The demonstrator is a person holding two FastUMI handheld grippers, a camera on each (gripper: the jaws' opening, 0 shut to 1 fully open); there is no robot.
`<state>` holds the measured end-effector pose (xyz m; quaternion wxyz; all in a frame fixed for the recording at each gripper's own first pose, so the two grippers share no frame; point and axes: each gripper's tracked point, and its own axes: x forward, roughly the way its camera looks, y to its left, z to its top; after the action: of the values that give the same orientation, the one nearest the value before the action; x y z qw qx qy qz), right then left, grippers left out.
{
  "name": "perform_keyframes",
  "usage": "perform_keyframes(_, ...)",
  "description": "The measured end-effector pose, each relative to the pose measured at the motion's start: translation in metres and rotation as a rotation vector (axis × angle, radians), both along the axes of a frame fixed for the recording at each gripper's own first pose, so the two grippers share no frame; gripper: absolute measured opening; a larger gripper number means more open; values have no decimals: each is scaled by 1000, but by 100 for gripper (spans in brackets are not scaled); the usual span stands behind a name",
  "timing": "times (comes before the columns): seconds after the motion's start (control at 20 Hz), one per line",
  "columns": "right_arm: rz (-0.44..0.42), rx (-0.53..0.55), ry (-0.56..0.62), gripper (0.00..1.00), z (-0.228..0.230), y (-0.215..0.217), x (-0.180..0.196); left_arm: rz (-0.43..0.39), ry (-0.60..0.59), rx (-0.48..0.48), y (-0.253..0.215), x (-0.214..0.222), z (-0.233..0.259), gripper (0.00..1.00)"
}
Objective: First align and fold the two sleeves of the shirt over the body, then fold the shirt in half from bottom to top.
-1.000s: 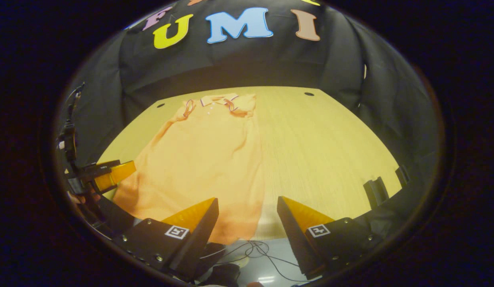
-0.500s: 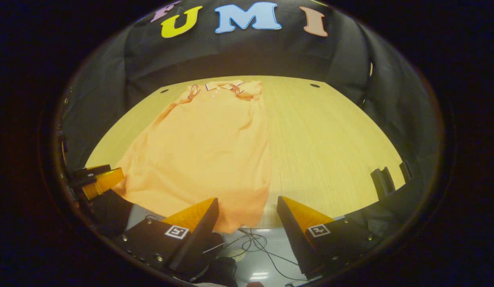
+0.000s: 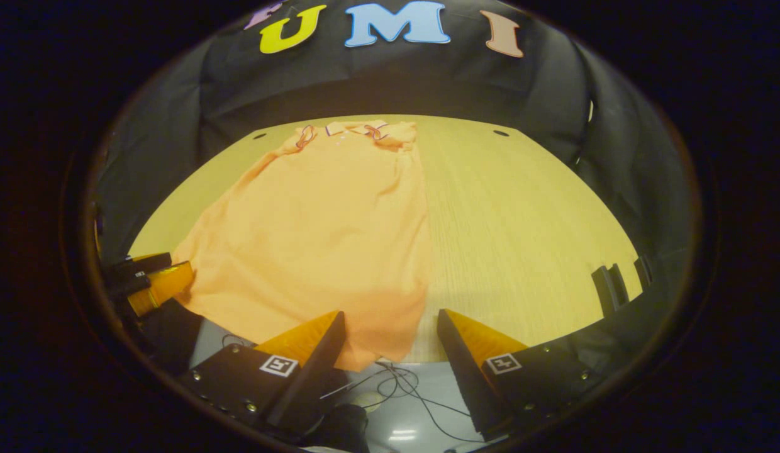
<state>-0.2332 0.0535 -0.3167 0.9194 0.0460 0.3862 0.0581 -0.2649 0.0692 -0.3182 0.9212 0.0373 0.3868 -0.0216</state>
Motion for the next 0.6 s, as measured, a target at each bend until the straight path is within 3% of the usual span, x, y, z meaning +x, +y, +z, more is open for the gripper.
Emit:
perform_keyframes(0.05, -4, 3, -2, 93, -2, 0, -1, 0, -2, 6, 0, 0, 0, 95)
perform_keyframes(0.1, -8, 12, -4, 79, 0, 2, -2, 2, -5, 1, -1, 2, 1, 95)
perform_keyframes(0.15, -6, 15, -7, 71, -1, 3, -2, 9, -8, 4, -2, 3, 0, 94)
perform_keyframes(0.2, -1, 18, -7, 57, -1, 5, -2, 11, -9, 3, -3, 4, 0, 81)
perform_keyframes(0.25, 0, 27, -8, 54, -1, 6, -2, 5, -10, 0, -6, 6, 0, 68)
perform_keyframes(0.3, -1, 29, -7, 40, -1, 7, -2, 11, -13, 0, -7, 7, -1, 58)
perform_keyframes(0.45, 33, 24, 1, 39, -3, 3, -1, 11, -10, -6, -12, 9, -1, 22)
perform_keyframes(0.5, 9, 63, 2, 24, 4, 7, -11, 21, -5, -11, -9, 12, -1, 7)
perform_keyframes(0.55, 15, 95, 18, 8, 3, 5, -7, 19, 9, -7, -9, 12, -2, 8)
perform_keyframes(0.6, 17, 115, 27, 8, -2, 6, -2, 17, 20, -3, -9, 11, -2, 7)
